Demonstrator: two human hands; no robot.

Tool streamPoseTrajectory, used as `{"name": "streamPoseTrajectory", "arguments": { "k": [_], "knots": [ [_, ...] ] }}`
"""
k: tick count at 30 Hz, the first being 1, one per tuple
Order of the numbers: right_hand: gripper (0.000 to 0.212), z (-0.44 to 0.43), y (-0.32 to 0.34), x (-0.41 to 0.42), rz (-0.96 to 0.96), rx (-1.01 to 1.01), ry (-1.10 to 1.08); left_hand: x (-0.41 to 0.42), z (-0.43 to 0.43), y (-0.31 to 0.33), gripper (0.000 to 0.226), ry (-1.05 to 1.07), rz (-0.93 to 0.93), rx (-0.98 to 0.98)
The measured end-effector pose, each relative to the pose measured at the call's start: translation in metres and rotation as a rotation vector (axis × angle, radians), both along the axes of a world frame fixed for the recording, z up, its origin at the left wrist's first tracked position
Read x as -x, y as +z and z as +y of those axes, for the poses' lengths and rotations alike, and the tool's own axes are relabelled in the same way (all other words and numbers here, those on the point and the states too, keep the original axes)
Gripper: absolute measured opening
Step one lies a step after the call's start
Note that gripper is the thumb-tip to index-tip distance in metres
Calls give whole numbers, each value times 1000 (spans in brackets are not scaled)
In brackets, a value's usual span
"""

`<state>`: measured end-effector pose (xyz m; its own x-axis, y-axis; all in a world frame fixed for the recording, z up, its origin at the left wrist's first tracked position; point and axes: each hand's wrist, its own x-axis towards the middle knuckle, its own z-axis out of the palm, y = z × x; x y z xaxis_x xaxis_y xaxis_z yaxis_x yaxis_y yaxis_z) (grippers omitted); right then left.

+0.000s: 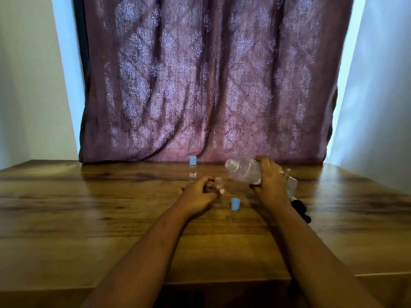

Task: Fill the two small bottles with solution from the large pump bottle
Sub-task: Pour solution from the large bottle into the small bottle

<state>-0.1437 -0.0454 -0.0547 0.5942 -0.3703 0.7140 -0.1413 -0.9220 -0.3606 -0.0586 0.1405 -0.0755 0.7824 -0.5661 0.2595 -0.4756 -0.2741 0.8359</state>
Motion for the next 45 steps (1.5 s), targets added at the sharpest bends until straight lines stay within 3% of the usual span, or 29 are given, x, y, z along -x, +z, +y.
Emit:
{"name": "streamPoseTrajectory", "arguments": {
  "k": [6,11,24,45],
  "knots": [
    [59,-5,-3,-6,29,76,-9,1,-1,5,19,-23,44,78],
    [59,-2,0,-4,37,109,-26,1,-1,4,26,-29,37,79],
    [54,0,-4,-9,-6,210,-36,-2,-1,-1,10,66,-50,18],
    [58,2,-1,-11,-27,258,-75,-16,-6,-9,21,31,-30,33]
  ]
}}
